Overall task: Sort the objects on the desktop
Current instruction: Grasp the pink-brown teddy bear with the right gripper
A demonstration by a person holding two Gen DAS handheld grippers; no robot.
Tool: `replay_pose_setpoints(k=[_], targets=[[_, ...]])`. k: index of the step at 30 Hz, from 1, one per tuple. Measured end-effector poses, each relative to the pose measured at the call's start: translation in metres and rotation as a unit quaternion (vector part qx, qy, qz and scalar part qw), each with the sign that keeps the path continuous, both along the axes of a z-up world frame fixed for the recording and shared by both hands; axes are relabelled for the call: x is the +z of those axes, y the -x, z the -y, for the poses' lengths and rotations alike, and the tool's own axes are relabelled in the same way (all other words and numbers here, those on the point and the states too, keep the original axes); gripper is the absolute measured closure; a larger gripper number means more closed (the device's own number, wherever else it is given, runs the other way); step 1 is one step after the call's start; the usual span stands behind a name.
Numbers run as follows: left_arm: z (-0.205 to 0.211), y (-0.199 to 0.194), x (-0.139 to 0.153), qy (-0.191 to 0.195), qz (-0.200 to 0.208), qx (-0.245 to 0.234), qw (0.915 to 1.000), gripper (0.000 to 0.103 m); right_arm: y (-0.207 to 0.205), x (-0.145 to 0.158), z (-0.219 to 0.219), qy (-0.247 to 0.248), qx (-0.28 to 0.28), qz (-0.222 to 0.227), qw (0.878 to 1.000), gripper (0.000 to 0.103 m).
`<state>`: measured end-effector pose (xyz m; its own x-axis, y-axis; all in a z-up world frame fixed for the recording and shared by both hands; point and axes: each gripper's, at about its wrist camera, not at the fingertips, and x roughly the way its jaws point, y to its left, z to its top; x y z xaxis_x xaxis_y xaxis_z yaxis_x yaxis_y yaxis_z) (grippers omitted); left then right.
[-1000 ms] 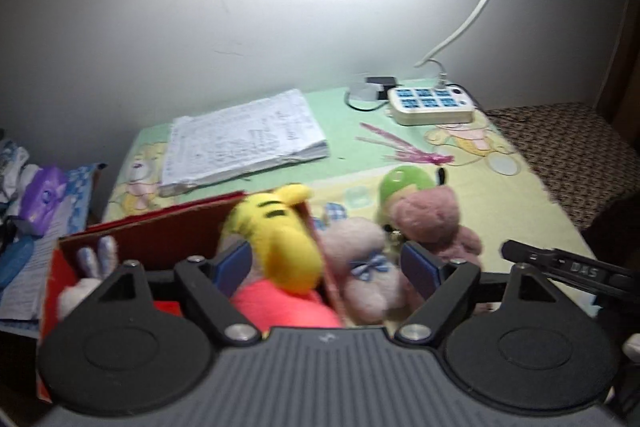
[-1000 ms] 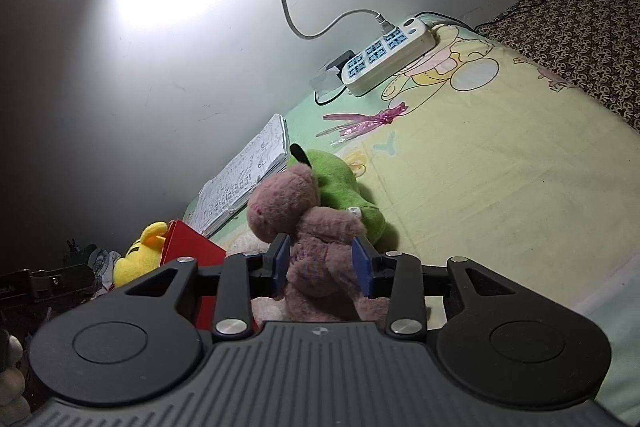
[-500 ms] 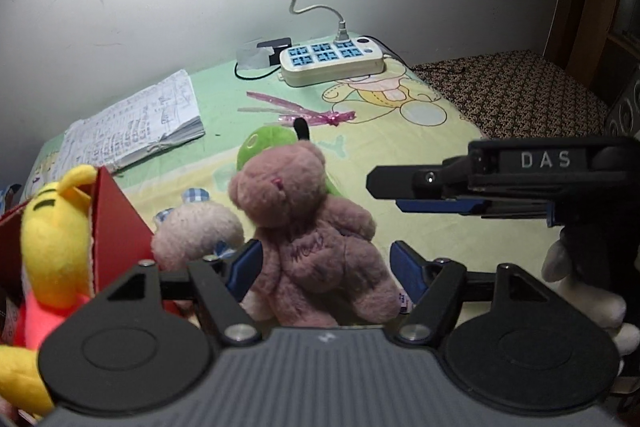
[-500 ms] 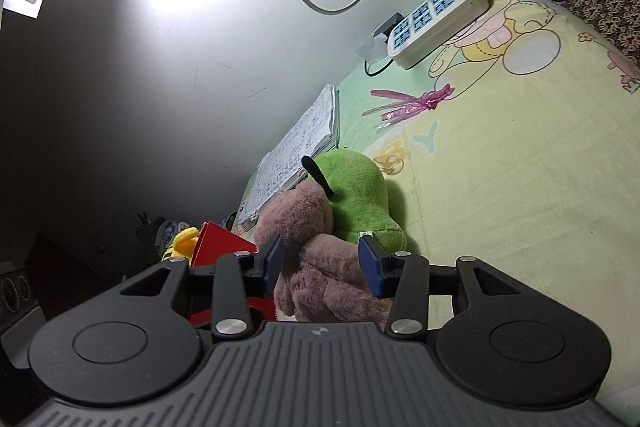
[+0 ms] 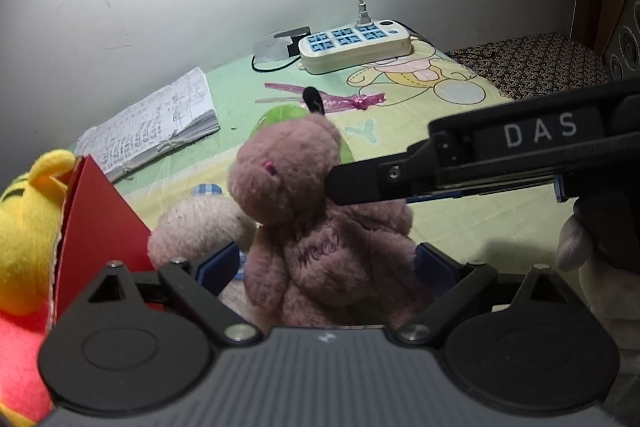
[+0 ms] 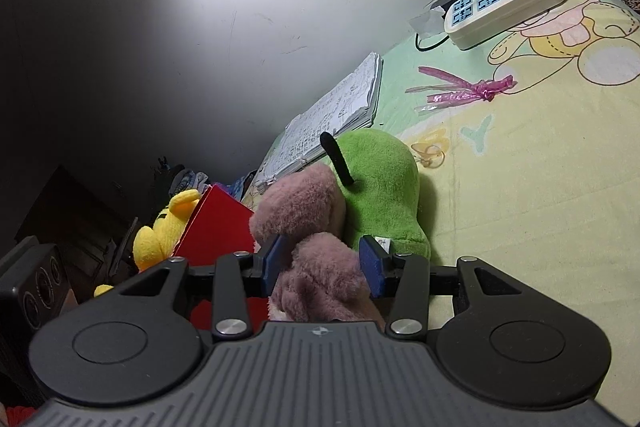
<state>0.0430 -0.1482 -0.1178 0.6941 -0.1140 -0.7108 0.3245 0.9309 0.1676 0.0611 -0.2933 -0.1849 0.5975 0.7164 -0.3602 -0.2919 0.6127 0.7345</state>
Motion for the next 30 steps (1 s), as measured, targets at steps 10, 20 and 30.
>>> replay_pose_setpoints(k=[10, 20, 30], targets=[[-0.021, -0.017, -0.018, 0.029, -0.039, 0.012, 0.9988, 0.013, -0.004, -0.003, -0.019, 0.038, 0.08, 0.007, 0.996, 0.058], [-0.008, -0.007, -0.015, 0.021, -0.05, -0.009, 0.9985, 0.017, -0.008, -0.015, -0.03, 0.035, 0.09, -0.028, 0.995, 0.06], [0.007, 0.04, -0.008, 0.067, -0.108, -0.069, 0.9895, 0.017, 0.051, -0.007, -0.001, 0.014, 0.033, -0.082, 0.996, 0.063]])
